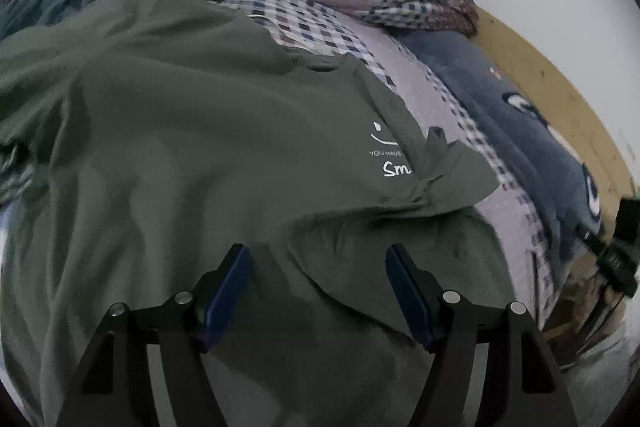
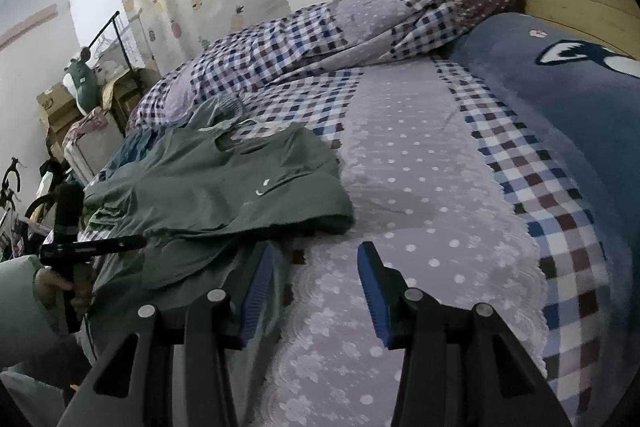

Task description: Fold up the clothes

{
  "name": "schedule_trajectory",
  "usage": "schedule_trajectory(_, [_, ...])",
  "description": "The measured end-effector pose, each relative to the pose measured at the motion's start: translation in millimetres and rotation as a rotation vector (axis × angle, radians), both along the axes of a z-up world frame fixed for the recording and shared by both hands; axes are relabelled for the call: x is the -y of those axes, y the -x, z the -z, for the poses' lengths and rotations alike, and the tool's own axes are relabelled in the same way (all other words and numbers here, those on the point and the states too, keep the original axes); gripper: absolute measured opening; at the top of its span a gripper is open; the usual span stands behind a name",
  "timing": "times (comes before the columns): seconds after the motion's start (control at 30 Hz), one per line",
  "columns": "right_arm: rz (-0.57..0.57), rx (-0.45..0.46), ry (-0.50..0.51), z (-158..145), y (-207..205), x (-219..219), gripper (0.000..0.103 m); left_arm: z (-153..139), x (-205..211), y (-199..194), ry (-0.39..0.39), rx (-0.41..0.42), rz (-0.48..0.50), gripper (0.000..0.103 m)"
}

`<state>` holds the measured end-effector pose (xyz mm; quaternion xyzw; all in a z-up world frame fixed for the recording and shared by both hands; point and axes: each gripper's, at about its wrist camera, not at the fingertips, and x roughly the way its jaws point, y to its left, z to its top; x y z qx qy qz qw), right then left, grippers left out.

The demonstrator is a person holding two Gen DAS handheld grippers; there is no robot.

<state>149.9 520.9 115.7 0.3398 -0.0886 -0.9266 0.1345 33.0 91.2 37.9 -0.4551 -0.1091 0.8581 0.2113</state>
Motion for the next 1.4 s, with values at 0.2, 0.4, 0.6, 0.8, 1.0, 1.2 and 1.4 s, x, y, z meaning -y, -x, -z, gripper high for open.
schedule_trajectory(0.2, [-0.017,0.01,-0.011,2,12,14,0.048,4,-6,13,0.038,-0.034,0.03,0.074])
schedule_trajectory(0.4, [-0.028,0.015,-0.02,4,22,26,0.047,1,-18,16,0.075,-0.052,0.073,0.014])
schedule_trajectory(0.6, [-0.008,0.017,-0.017,9,34,32,0.047,-60,-15,4,-0.028,-0.168,0.102,0.003])
schedule_trajectory(0.8, [-0.007,0.019,0.008,14,46,36,0.047,-190,-21,-5,-0.155,-0.395,0.166,0.003])
schedule_trajectory(1.0, [-0.065,0.018,0.005,17,52,50,0.047,-298,-68,-6,-0.099,-0.565,0.263,0.003])
schedule_trajectory(1.2, [-0.041,0.024,0.0,21,59,50,0.047,-342,-109,-1,-0.04,-0.613,0.302,0.002])
schedule_trajectory(1.4, [-0.034,0.021,0.026,24,64,47,0.049,-360,-119,15,-0.098,-0.537,0.275,0.002])
